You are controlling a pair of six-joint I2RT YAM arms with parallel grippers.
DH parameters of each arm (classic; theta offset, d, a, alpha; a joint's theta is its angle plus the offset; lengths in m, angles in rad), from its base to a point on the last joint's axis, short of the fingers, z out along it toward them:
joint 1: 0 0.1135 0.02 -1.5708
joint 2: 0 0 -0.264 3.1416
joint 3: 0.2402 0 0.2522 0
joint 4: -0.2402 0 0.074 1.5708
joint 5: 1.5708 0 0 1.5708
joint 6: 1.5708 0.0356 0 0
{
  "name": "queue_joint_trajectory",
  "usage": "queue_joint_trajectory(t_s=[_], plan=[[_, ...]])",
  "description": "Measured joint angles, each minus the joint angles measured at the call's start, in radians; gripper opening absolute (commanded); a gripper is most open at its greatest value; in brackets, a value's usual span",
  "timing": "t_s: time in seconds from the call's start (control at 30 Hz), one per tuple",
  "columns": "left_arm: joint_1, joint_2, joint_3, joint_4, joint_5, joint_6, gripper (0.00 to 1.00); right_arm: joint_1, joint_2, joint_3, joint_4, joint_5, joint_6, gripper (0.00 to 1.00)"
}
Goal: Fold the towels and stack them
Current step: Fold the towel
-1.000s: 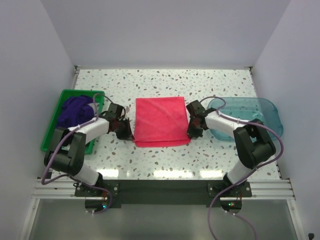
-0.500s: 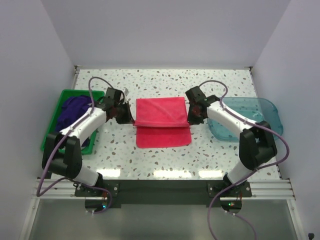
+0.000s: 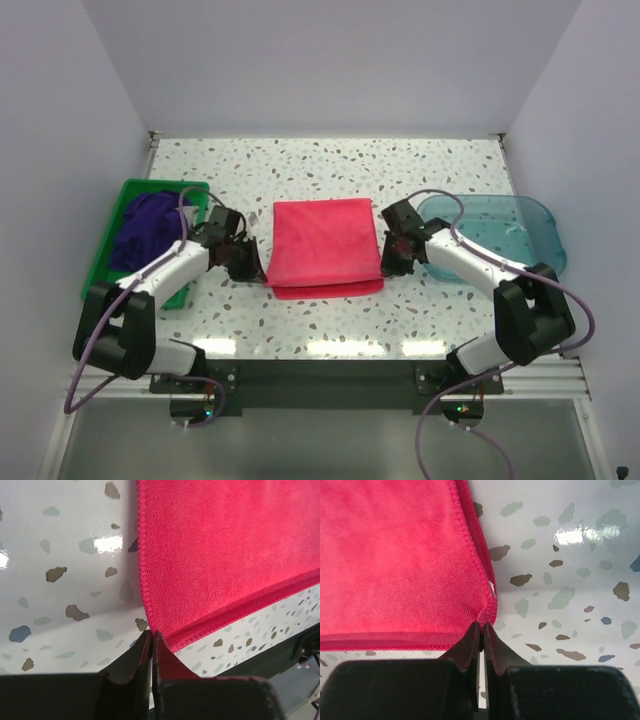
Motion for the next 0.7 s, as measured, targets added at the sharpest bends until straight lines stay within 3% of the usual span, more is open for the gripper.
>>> queue_joint_trajectory(t_s=[0.27, 0.7], plan=[[-0.006, 0.07, -0.095, 0.087, 0.025, 0.0, 0.0, 0.001, 0.079, -0.106, 0.109, -0.034, 0.032, 0.0], [-0.012, 0.061, -0.119, 0.117, 0.027, -0.001, 0.03, 0.001, 0.082, -0.109, 0.118, -0.026, 0.035, 0.0]])
